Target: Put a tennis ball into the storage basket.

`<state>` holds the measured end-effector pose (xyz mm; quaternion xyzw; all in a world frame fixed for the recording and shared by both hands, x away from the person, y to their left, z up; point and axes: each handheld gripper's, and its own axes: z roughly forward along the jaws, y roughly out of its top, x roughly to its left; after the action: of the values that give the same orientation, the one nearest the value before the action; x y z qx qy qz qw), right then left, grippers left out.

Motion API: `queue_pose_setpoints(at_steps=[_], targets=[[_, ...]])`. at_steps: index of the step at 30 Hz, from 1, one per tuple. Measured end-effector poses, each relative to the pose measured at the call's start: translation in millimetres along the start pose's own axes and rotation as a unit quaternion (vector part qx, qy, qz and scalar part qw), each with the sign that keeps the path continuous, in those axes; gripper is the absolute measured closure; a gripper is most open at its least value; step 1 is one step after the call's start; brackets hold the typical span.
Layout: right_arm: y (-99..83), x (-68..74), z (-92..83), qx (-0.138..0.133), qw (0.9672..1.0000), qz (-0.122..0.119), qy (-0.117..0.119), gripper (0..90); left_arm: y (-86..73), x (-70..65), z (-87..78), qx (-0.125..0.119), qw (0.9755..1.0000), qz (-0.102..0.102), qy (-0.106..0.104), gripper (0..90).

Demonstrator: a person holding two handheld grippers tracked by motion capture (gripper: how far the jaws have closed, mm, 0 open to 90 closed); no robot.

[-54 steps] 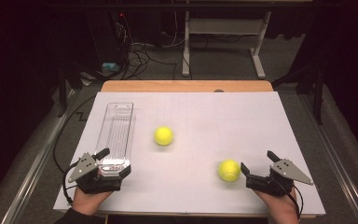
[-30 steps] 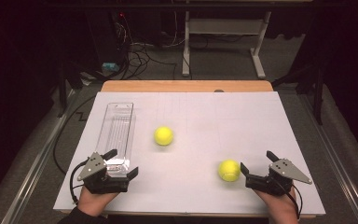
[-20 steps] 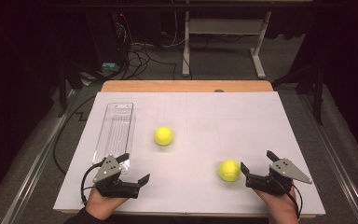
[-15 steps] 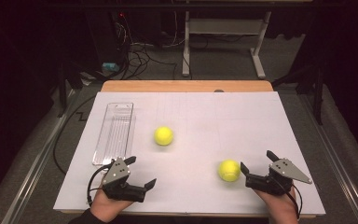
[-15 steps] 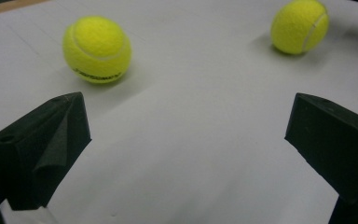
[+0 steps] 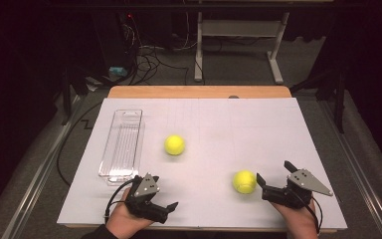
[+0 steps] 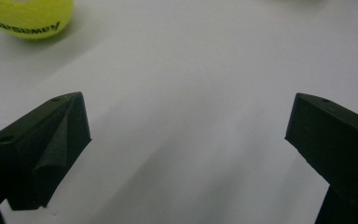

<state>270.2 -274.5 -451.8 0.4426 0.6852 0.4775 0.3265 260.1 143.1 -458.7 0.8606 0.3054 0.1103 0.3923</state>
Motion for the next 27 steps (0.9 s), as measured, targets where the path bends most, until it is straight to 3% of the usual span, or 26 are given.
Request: queue_pose_setpoints(at_steps=[19, 27], targets=[[-0.5, -0.2, 0.8, 0.007, 1.0, -0.001, 0.002, 0.0, -0.8, 1.6, 12.0, 0.066, 0.9977, -0.007, -0.005, 0.6], [-1.5, -1.3, -5.0, 0.006, 0.9999, -0.006, 0.008, 0.0, 14.4, 1.9, 14.0, 0.101, 0.9949, -0.005, -0.002, 0.8]])
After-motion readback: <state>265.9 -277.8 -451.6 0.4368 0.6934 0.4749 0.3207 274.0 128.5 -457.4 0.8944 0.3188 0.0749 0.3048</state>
